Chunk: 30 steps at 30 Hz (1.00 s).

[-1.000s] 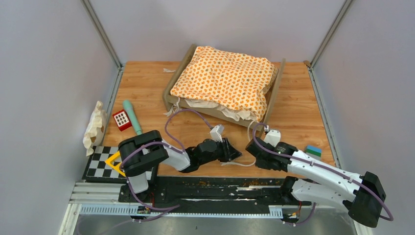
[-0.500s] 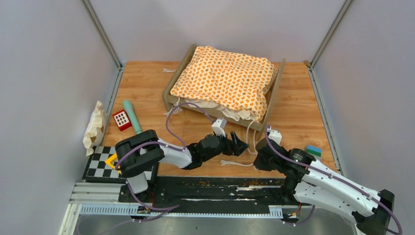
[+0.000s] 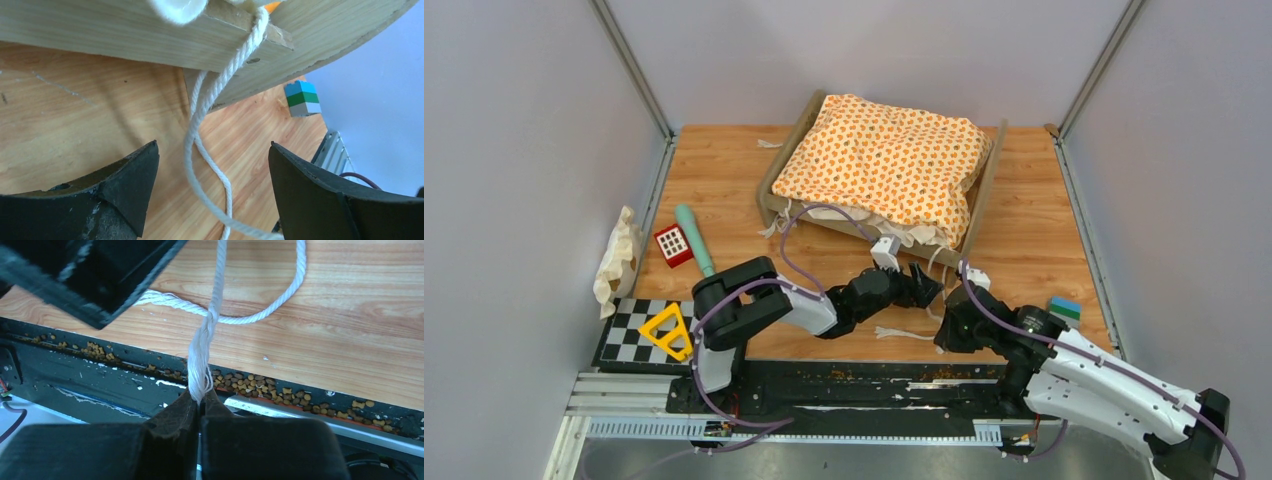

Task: Set up the pet bed
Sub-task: Tie the ropes to the bed frame.

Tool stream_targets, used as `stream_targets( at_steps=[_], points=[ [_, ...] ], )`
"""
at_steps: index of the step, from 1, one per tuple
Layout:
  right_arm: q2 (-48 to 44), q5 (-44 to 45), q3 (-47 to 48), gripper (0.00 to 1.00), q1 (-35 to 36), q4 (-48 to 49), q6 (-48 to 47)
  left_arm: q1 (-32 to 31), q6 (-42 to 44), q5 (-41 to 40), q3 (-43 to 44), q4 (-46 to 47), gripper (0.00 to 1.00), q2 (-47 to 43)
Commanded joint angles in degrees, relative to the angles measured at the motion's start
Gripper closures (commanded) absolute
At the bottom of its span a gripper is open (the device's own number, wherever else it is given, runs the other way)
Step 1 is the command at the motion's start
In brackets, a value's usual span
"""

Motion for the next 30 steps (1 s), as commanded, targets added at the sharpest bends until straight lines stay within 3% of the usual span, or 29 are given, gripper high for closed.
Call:
stream_targets(
  at_steps=[1, 5, 11, 13, 22, 24, 27, 30],
  points=[
    [-1.3, -1.5, 0.7, 1.0, -0.1, 2.2, -1.0, 0.4, 2.7, -1.0, 3.6, 1.8, 0.16, 3.1],
    [-2.5, -0.4, 0.5, 1.0, -0.1, 0.9, -0.3, 0.4, 3.7, -0.5, 5.0, 1.4, 0.37, 5.0],
    [-1.9, 3.4, -1.5, 1.0, -0.1, -1.0, 3.1, 0.7, 6.7, -0.4, 3.4, 0.8, 0.89, 4.6],
    [0.8, 4.1, -1.5, 1.0, -0.1, -1.2, 4.1, 0.9, 7.8, -1.5, 2.3, -1.5, 1.0, 3.3],
    [16.8, 6.9, 1.1, 0.94, -0.2, -2.4, 5.0, 0.9, 11.7, -4.5, -0.8, -8.5, 1.0, -0.8],
    [17.9, 6.9, 0.8, 0.86, -0.1, -1.5, 4.9, 0.9, 12.3, -5.6, -1.1, -9.6, 1.0, -1.4],
    [18.3, 7.5, 0.8, 0.65, -0.1, -1.6, 4.9, 0.9, 12.8, -5.6, -1.4, -10.2, 1.0, -1.8],
    [17.3, 8.5, 1.7, 0.55, -0.1, -2.9, 4.6, 0.9, 13.0, -4.5, -0.6, -10.4, 1.0, -1.4]
  ],
)
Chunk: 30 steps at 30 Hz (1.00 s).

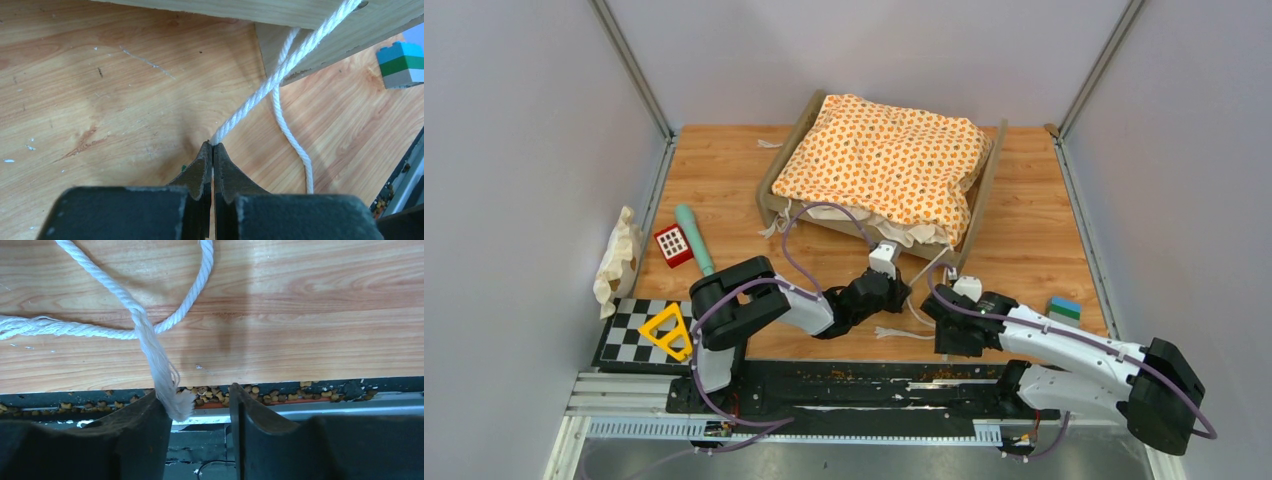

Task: Set up the pet bed
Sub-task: Tie the ropes to the bed frame.

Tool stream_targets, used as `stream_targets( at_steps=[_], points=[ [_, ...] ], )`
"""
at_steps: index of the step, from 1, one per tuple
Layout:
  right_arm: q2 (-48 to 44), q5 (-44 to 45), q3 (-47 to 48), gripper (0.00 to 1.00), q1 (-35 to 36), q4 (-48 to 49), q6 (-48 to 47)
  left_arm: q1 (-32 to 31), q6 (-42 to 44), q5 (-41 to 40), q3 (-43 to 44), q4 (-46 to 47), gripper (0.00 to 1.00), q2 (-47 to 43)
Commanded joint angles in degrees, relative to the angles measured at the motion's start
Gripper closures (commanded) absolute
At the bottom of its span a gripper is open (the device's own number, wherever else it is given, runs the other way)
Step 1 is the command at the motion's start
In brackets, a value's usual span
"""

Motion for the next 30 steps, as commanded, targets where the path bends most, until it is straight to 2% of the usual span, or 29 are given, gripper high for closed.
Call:
stream_targets(
  at_steps=[1, 8, 12, 17, 21, 30],
  points=[
    [-1.7, 2.9, 2.9, 0.53, -0.1, -1.0, 0.1, 0.2, 2.2, -0.6, 0.4, -1.2, 1.0, -1.5],
    [-6.2, 4.9, 5.7, 0.46, -0.1, -2.7, -1.7, 0.1, 2.2, -1.5, 0.3, -2.1, 0.99, -2.1],
    [-5.2, 5.0, 7.6, 0.44, -0.1, -4.8, -2.4, 0.2, 2.6, -1.8, 0.4, -2.9, 0.96, -2.4],
    [-4.9, 5.7, 10.0, 0.43, 0.3, -8.9, -0.1, 0.1, 2.9, -1.4, 1.2, -3.3, 0.97, -1.9],
    [-8.2, 5.5, 11.1, 0.47, 1.2, -12.1, 1.4, 0.2, 3.1, -1.4, 1.7, -4.0, 0.98, -1.5],
    [-14.0, 4.7, 11.8, 0.44, 1.3, -15.1, 1.9, 0.1, 2.9, 0.6, 2.4, -4.1, 0.95, -0.6]
  ],
)
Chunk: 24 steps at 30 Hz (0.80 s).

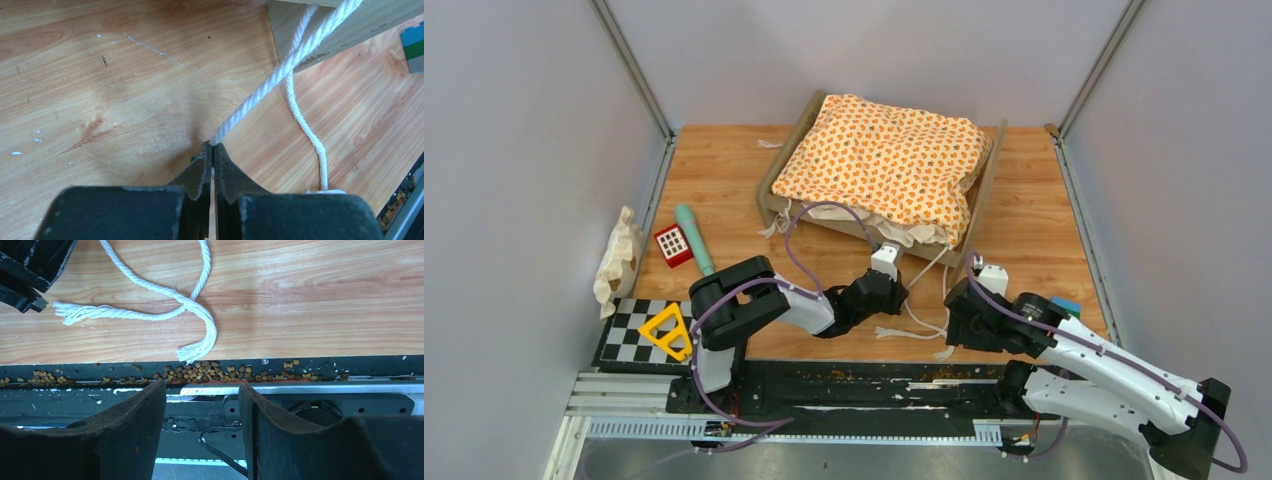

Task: Set up the pet bed
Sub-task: Tie the ropes to the bed frame.

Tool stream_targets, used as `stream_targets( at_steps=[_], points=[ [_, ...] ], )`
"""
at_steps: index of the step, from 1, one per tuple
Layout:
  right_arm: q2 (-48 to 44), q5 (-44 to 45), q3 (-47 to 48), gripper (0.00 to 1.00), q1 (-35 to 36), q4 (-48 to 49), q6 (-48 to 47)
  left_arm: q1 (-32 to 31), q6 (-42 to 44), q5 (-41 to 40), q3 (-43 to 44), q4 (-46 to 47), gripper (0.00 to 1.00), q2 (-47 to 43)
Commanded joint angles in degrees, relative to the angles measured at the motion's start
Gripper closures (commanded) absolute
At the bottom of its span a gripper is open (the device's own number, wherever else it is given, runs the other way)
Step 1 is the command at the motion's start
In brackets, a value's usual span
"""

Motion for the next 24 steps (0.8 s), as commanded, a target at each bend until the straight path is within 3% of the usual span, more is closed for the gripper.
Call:
stream_targets(
  at_steps=[1, 4, 9, 14, 20, 24],
  points=[
    [-1.5, 0.0, 2.4, 0.44, 0.4, 0.5, -1.9, 0.1, 1.0, 0.7, 1.6, 0.6, 0.94, -0.5],
    [-1.7, -4.1, -0.2, 0.44, 0.4, 11.3, -9.9, 0.2, 1.0, 1.6, 1.5, 1.1, 0.87, -1.1],
    [-2.5, -8.9, -5.3, 0.44, 0.4, 28.0, -20.6, 0.2, 1.4, 1.9, 0.9, 0.1, 0.68, -4.3],
    [-7.6, -15.4, -12.0, 0.42, 0.4, 43.3, -34.0, 0.2, 2.6, 0.6, 0.0, -2.4, 0.58, -9.4],
    [-12.2, -17.6, -15.8, 0.42, 0.3, 52.3, -46.2, 1.1, 1.6, -2.0, -4.8, -7.1, 0.56, -19.4],
    [-8.0, -27.6, -14.3, 0.4, 0.4, 54.0, -55.4, 2.9, -0.3, -5.1, -11.9, -13.0, 0.52, -30.2]
  ],
)
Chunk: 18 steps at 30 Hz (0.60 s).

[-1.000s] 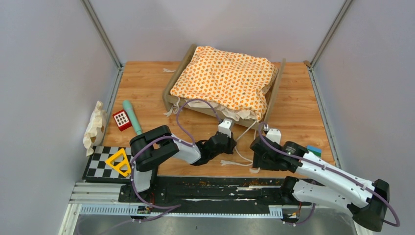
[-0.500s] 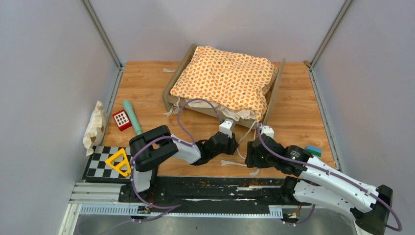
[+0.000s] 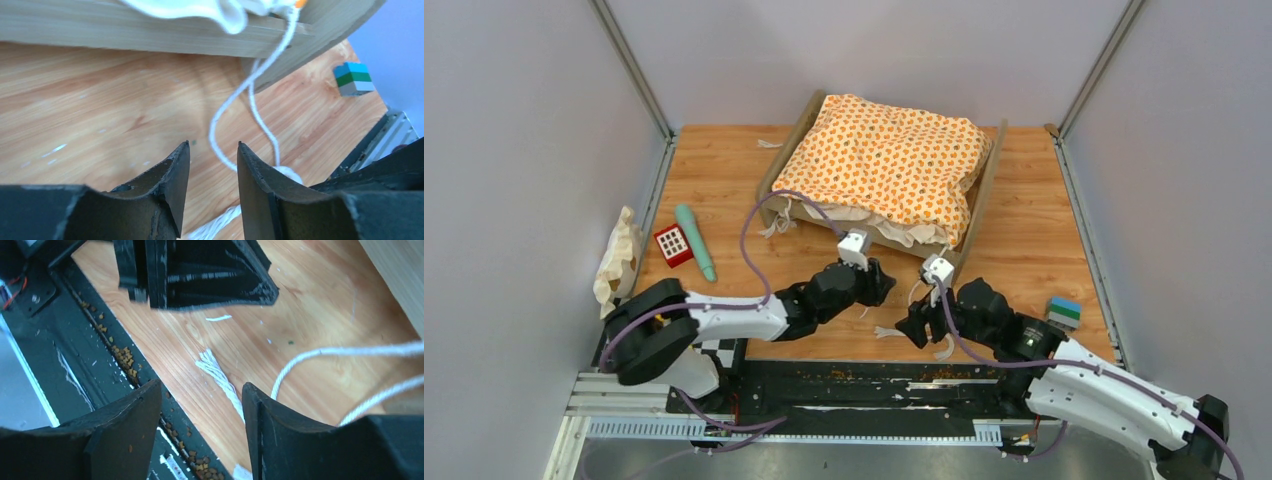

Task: Set up the pet bed
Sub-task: Tie the ropes to the bed frame.

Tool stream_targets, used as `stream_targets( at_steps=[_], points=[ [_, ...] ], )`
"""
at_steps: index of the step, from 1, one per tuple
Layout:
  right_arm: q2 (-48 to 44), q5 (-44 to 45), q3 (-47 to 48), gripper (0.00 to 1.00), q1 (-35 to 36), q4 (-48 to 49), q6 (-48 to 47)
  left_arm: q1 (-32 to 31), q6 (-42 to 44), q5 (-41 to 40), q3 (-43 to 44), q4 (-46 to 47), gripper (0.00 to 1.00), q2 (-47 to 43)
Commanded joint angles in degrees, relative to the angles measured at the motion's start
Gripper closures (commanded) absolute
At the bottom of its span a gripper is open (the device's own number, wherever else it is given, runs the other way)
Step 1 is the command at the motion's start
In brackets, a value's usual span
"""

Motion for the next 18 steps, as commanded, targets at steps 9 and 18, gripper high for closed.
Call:
stream_targets(
  at_steps=[9, 18],
  points=[
    [27.6, -2.2, 18.4, 0.4, -0.3, -7.1, -30.3, 8.7, -0.1, -9.0, -14.0, -22.0, 0.43, -30.6],
    [23.9, 15.5, 35.8, 0.38, -5.4, -12.5, -3.4, 14.5, 2.8, -5.5, -12.7, -25.7, 0.4, -34.8]
  ],
)
